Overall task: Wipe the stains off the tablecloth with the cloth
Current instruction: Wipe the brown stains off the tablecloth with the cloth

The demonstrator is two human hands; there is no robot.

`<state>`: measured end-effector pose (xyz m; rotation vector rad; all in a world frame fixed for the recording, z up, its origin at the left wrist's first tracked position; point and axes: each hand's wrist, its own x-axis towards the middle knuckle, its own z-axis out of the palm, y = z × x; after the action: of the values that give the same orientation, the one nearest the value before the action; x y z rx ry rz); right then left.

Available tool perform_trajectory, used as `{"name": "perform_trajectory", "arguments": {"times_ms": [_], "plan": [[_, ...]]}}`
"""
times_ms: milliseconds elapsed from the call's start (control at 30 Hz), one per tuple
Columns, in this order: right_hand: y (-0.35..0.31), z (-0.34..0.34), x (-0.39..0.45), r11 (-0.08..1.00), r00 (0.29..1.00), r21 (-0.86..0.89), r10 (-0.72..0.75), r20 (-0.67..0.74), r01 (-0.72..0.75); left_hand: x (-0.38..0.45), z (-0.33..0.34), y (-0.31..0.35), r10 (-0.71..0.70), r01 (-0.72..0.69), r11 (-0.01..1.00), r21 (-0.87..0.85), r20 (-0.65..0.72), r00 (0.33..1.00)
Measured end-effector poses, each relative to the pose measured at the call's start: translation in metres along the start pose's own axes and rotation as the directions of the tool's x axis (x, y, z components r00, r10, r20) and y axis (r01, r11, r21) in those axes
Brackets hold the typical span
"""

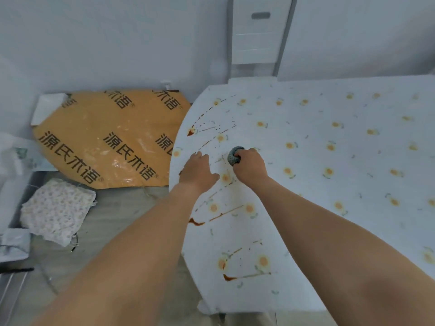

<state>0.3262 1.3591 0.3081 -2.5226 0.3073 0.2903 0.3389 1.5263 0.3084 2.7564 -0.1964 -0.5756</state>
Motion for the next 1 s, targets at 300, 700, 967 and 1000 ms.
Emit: {"name": "perform_trajectory", "arguments": {"times_ms": [300,700,967,1000], "plan": [[-0.014,-0.022,0.144,0.998,0.998,-0.017,0.053,-0.033,-0.054,0.141,-0.035,0.001,0.006,-0.005,1.000,-0.004,0.076,0.997],[-0.008,-0.022,0.326,0.980,0.979,-0.120,0.141,-0.149,-0.159,0.312,-0.043,-0.023,0.026,-0.052,0.988,0.147,0.172,0.985],[0.018,-0.007,0.403,0.956,0.892,0.009,0.277,-0.358,-0.293,0.327,-0.020,-0.036,0.060,-0.077,0.990,0.120,0.143,0.988],[0.013,0.000,0.409,0.959,0.885,0.022,0.268,-0.382,-0.281,0.328,-0.021,-0.034,0.054,-0.073,0.989,0.128,0.150,0.987]]}}
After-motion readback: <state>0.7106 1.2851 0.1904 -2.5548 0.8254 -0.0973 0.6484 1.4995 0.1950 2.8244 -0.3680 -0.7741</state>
